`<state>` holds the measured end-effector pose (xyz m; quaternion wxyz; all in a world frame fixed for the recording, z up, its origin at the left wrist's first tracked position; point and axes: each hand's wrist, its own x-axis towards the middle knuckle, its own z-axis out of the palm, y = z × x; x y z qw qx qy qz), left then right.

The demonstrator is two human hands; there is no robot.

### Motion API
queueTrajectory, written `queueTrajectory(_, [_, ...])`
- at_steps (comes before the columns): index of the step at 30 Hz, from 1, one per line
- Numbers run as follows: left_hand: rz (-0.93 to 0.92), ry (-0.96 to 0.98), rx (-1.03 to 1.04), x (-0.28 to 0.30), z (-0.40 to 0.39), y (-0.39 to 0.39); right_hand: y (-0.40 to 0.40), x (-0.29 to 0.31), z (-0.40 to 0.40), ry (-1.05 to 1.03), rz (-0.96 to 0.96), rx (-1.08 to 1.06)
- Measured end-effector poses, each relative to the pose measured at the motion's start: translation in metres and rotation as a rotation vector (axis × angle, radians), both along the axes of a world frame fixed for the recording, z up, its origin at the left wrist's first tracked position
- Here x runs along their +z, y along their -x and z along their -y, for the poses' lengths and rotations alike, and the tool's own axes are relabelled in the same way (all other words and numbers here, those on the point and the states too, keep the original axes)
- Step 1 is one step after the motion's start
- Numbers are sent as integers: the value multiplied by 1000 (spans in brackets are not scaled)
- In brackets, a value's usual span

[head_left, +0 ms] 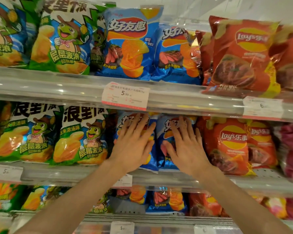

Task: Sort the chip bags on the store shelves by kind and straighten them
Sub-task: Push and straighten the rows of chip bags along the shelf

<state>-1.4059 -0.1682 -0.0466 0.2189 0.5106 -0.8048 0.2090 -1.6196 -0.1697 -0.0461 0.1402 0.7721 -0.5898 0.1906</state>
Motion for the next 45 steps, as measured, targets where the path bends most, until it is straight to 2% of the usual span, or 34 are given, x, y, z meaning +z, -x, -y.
queueTrajectory(6, [22,-13,69,-18,9,8,0,-19,-2,-73,87,-24])
queueTrajectory(14, [-13,-52,153,-18,14,16,-3,-22,1,-98,102,-61])
queueTrajectory(28, [-27,-48,148,-20,13,14,-3,-24,0,-69,156,-35])
queueTrajectory(32, [-131,-36,102,-16,5,12,-2,-21,-5,-1,211,-32])
queueTrajectory(38, [-359,30,47,-5,-33,13,-2,-10,-30,101,399,-8])
queueTrajectory(45, [-549,67,14,-6,-82,2,-8,-9,-82,115,641,11])
